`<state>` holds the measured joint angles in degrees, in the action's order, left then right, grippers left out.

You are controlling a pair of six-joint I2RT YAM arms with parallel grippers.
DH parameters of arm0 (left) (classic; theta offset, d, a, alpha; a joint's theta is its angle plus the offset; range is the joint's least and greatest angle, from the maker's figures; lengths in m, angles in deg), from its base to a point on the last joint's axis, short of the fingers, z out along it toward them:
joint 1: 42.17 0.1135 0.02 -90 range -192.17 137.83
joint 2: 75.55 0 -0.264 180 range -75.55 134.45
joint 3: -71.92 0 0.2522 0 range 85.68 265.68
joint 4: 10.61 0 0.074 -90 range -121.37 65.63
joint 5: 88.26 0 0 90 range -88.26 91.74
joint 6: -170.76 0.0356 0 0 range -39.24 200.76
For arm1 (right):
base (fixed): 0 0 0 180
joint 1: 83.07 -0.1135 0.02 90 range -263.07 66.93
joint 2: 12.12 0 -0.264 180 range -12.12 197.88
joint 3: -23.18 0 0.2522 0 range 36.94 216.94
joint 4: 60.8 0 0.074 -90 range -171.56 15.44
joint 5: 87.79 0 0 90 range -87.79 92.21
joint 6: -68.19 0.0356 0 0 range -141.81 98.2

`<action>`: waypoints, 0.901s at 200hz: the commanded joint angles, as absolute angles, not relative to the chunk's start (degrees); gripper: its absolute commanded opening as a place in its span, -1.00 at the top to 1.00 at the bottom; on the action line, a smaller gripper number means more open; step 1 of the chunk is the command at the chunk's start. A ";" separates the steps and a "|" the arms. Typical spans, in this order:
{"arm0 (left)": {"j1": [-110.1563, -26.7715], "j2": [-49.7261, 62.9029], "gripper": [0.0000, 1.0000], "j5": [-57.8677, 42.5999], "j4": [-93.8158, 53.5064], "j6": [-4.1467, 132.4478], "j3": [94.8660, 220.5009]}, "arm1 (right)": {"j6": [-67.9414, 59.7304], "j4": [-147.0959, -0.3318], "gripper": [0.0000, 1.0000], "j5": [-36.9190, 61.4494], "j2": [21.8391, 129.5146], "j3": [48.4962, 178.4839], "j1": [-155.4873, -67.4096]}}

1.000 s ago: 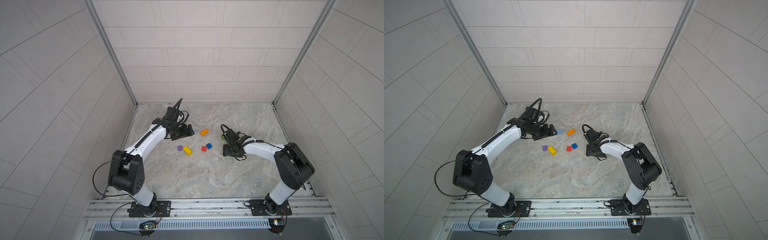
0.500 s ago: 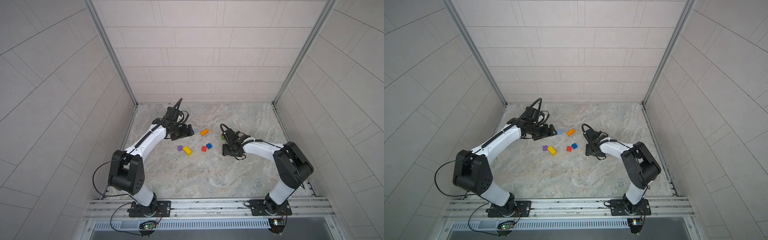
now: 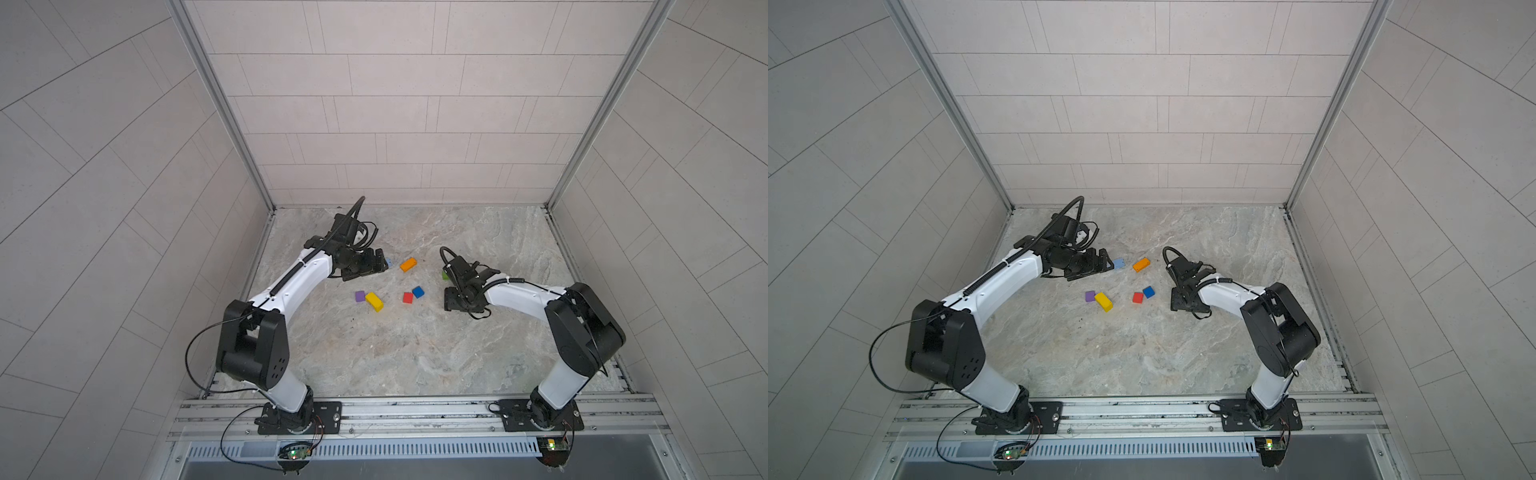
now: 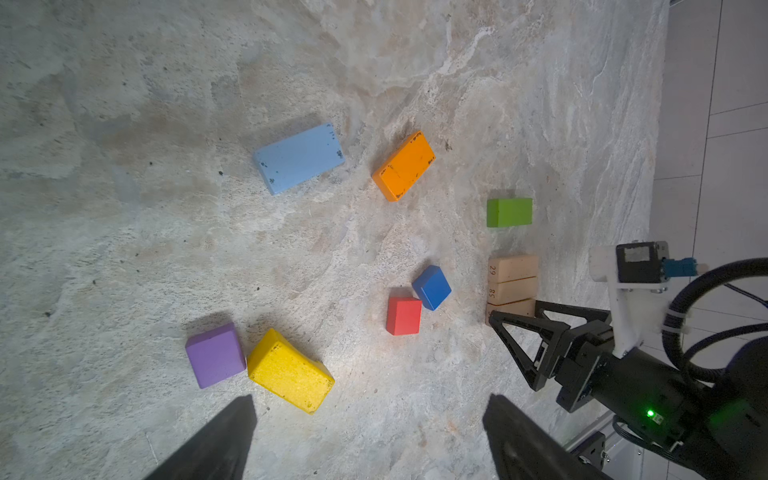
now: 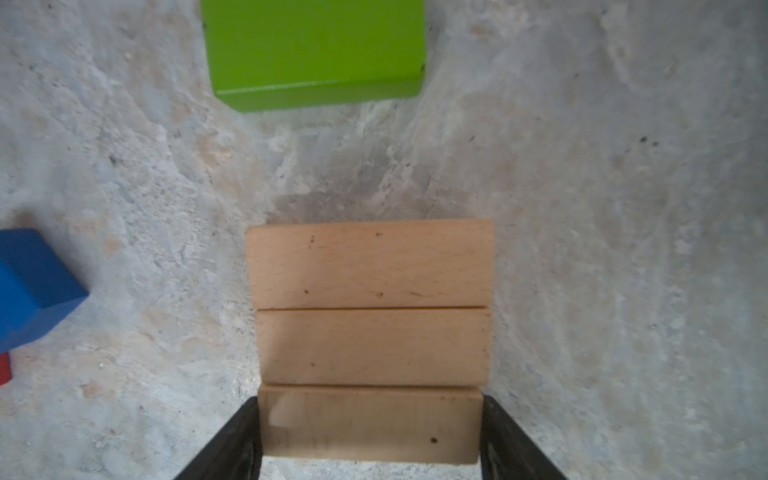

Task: Build the wood block tower
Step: 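Push the held wood block against the wood block pair with the right gripper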

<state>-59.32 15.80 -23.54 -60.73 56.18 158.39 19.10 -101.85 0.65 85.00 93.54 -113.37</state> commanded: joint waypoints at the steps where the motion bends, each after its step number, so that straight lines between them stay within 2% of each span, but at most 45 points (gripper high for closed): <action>1: -59.05 14.71 -0.85 -22.94 -61.66 56.88 158.14 | 19.07 -102.16 -0.47 0.81 86.29 94.39 -113.14; 53: -59.12 14.62 -0.86 -23.06 -61.71 57.02 158.12 | 19.06 -102.40 -0.50 0.28 86.26 94.24 -113.13; 180: -58.99 14.62 -0.85 -23.18 -61.55 56.90 158.10 | 18.54 -103.37 -0.87 0.72 83.88 94.02 -113.18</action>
<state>-59.32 15.80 -23.56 -60.78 56.20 158.39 18.71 -101.83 0.96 85.37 93.71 -113.37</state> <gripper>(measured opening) 0.929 0.926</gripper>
